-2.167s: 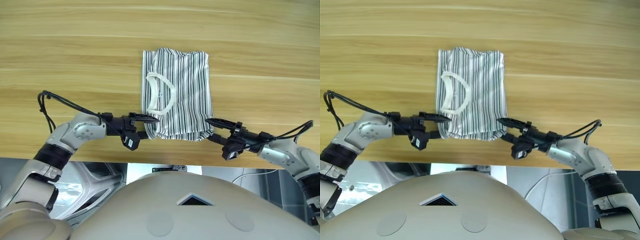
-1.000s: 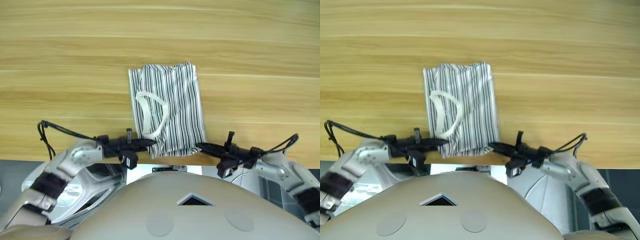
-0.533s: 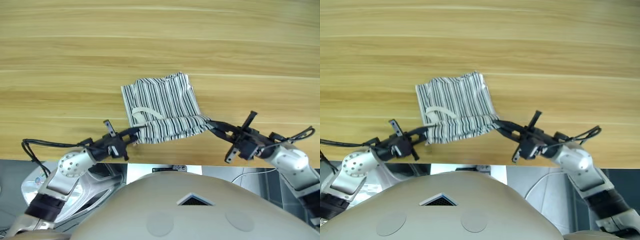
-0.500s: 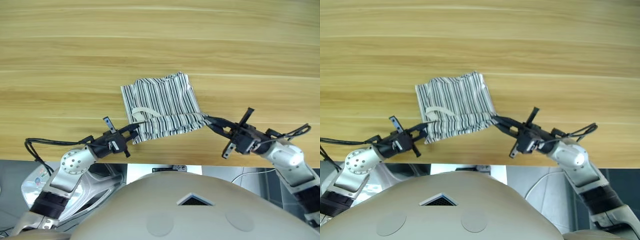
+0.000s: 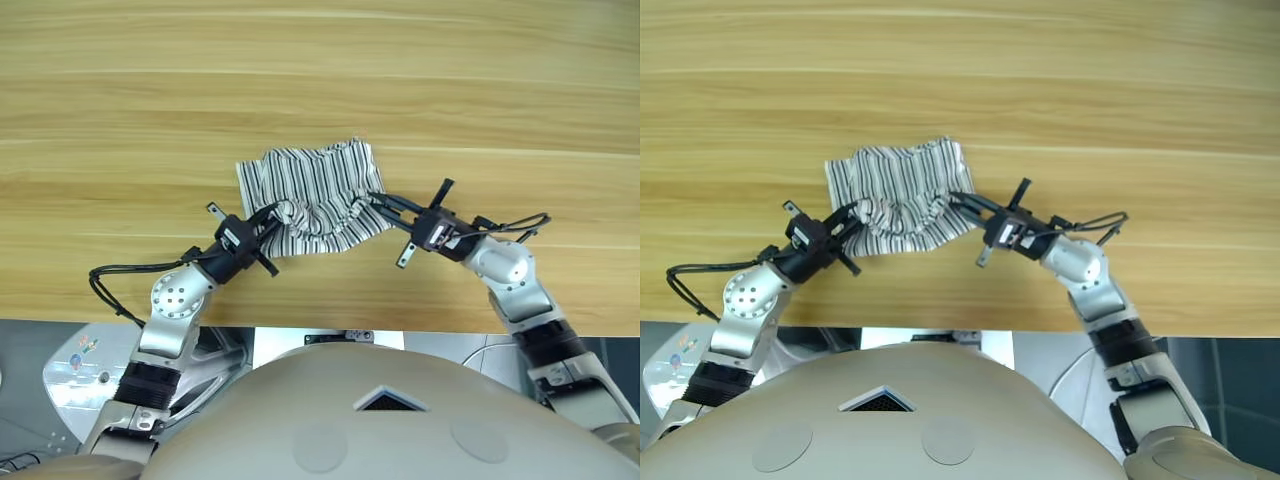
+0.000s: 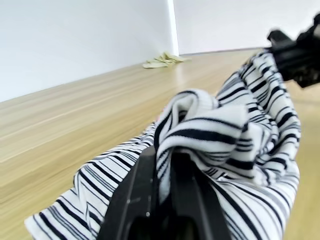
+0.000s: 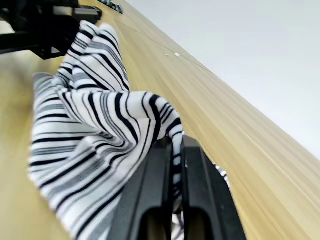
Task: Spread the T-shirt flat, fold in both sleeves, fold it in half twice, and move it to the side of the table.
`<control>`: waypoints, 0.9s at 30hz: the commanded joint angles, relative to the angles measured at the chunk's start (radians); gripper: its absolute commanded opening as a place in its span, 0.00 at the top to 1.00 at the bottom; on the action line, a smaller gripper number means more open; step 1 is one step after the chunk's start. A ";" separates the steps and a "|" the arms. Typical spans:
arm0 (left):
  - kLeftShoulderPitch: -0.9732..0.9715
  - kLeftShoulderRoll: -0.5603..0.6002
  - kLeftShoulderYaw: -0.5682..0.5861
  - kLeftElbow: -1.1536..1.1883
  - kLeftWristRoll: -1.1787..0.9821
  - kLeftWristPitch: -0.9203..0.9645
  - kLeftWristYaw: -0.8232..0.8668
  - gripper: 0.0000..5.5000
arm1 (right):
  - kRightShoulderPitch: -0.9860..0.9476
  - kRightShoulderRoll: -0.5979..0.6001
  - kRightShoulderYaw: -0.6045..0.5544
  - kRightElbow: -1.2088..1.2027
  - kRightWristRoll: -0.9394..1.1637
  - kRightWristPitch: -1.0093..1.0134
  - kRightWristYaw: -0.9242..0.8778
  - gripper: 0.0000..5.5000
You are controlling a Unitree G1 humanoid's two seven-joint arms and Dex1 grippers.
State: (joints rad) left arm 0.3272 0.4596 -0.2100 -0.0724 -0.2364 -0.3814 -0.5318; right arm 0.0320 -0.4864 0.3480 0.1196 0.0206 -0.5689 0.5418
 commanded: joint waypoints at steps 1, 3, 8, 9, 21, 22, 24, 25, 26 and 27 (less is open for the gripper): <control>-0.025 -0.029 0.049 0.020 -0.027 0.036 0.005 0.99 | -0.078 0.053 -0.034 0.061 -0.012 0.024 -0.019 0.99; -0.047 -0.047 0.063 0.032 -0.022 0.055 0.012 0.99 | -0.098 0.073 -0.041 0.099 -0.030 0.021 -0.028 0.99; -0.088 -0.091 0.099 0.063 -0.034 0.090 0.017 0.99 | -0.156 0.114 -0.076 0.166 -0.043 0.034 -0.057 0.99; -0.101 -0.101 0.108 0.075 -0.032 0.102 0.026 0.99 | -0.164 0.121 -0.080 0.177 -0.045 0.037 -0.057 0.99; -0.174 -0.176 0.165 0.183 0.067 0.273 0.186 0.86 | -0.367 0.274 -0.096 0.473 -0.192 0.056 -0.252 0.89; -0.174 -0.186 0.178 0.183 0.058 0.284 0.200 0.80 | -0.393 0.292 -0.097 0.510 -0.204 0.052 -0.281 0.83; -0.170 -0.209 0.210 0.182 0.050 0.302 0.243 0.73 | -0.433 0.332 -0.097 0.564 -0.228 0.048 -0.340 0.76; -0.171 -0.224 0.233 0.184 0.043 0.314 0.271 0.70 | -0.451 0.350 -0.100 0.588 -0.239 0.047 -0.377 0.72; -0.171 -0.239 0.256 0.185 0.035 0.318 0.297 0.67 | -0.465 0.366 -0.105 0.610 -0.249 0.047 -0.416 0.69; -0.171 -0.254 0.276 0.183 0.024 0.325 0.316 0.64 | -0.476 0.376 -0.110 0.632 -0.260 0.045 -0.451 0.66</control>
State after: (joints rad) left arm 0.1573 0.2334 0.0278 0.1036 -0.1922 -0.0791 -0.2582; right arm -0.4043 -0.1316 0.2513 0.7120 -0.2197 -0.5295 0.1528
